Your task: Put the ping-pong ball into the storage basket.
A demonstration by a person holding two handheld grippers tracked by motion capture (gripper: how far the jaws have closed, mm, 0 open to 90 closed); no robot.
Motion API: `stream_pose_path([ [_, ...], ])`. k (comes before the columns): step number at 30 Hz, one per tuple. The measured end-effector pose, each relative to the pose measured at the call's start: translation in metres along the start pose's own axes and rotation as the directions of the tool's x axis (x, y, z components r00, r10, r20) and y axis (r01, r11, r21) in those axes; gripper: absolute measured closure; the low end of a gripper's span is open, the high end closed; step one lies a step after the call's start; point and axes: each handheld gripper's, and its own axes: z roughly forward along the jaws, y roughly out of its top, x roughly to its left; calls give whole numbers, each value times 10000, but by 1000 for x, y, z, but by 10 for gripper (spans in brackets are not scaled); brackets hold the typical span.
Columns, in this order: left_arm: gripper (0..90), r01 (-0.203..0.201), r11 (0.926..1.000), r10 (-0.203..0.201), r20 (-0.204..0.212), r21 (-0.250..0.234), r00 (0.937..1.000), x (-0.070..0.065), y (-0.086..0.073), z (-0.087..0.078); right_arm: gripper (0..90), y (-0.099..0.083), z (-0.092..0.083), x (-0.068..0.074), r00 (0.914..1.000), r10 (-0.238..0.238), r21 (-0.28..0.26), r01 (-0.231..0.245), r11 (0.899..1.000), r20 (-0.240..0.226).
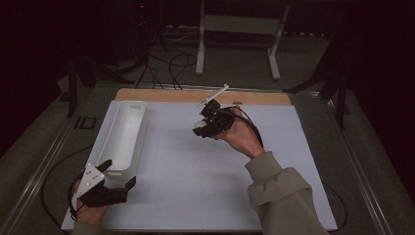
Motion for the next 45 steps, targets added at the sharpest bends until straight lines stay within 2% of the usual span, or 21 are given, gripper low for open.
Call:
stream_pose_path([
  [45,0,33,10000,-33,14,0,10000,0,0,0,505,20,14,17,9990,-316,-293,306,9991,-327],
])
